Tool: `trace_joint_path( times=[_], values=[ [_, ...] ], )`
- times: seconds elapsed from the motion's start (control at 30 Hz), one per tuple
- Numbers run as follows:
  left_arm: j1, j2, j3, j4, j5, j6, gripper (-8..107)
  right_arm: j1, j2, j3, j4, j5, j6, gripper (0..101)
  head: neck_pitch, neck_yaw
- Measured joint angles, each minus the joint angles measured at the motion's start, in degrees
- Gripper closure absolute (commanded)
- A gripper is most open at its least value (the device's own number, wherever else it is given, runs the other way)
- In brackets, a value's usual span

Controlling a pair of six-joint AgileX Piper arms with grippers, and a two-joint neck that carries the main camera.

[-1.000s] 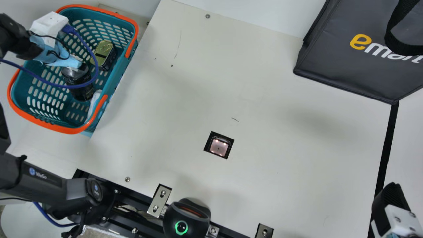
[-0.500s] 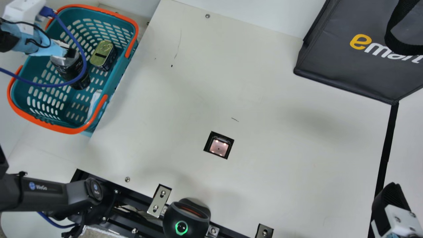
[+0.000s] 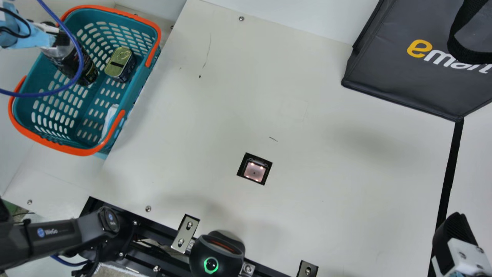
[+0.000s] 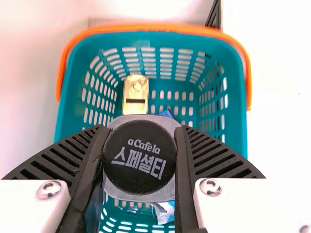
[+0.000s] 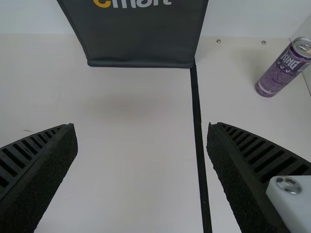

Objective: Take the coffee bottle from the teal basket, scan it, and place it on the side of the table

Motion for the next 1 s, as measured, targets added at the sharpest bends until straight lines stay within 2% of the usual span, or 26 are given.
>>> trace_joint_path(
  times=[0.2,0.37,0.67,1.0],
  values=[
    [0.32,-2.7,-2.41,-1.87,2.71,-2.45,107,0.0,0.0,0.0,0.0,0.0,0.0,6,0.0,0.0],
    [-1.06,-5.33,-2.31,-2.56,3.94,-4.72,107,0.0,0.0,0.0,0.0,-0.06,0.0,6,0.0,0.0],
    [-7.06,-12.47,1.69,-1.68,4.81,-10.09,107,0.0,0.0,0.0,0.0,-0.06,0.0,6,0.0,-0.09],
    [-17.9,-20.49,7.1,3.02,3.89,-19.56,107,0.0,0.0,0.0,0.0,-0.06,0.0,6,0.0,-0.09]
  ],
)
